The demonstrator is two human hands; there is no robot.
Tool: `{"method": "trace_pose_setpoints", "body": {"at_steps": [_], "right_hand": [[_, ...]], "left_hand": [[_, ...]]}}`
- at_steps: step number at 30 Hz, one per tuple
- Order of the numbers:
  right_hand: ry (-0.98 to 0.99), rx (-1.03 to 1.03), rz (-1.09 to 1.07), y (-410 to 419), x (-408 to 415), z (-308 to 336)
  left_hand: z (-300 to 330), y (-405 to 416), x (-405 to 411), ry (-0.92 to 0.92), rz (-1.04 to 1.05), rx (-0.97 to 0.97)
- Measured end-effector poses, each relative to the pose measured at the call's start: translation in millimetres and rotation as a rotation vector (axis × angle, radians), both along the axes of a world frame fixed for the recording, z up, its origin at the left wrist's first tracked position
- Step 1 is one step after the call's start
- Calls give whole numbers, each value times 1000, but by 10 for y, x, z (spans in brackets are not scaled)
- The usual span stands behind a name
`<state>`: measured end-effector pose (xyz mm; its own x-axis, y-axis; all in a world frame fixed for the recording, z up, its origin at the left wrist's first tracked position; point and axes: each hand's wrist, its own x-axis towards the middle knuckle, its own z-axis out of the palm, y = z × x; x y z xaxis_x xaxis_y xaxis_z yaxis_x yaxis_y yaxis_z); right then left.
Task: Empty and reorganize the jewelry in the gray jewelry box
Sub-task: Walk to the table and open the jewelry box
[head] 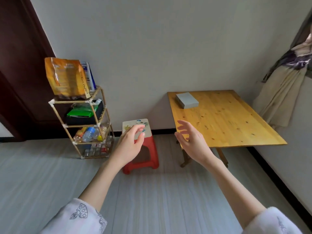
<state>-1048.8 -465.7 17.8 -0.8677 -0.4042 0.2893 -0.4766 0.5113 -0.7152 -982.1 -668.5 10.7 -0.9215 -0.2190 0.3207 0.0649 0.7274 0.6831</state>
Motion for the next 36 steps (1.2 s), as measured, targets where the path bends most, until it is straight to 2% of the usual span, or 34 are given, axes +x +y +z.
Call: {"method": "trace_pose_setpoints", "body": {"at_steps": [6, 12, 23, 29, 36], "right_hand": [[-29, -26, -25, -450, -1047, -4], [-104, -1, -72, -804, -1957, -206], [-153, 31, -292, -1466, -3744, -285], [-201, 14, -431, -1471, -4464, -327], [-292, 36, -527, -1303, -5247, -649]], "left_hand": [[37, -481, -1062, -18, 4, 39], [-198, -853, -2127, -75, -35, 47], [-303, -1532, -4360, -186, -287, 67], [-369, -1646, -5403, -242, -422, 22], [-671, -1380, -6507, -339, -557, -2]]}}
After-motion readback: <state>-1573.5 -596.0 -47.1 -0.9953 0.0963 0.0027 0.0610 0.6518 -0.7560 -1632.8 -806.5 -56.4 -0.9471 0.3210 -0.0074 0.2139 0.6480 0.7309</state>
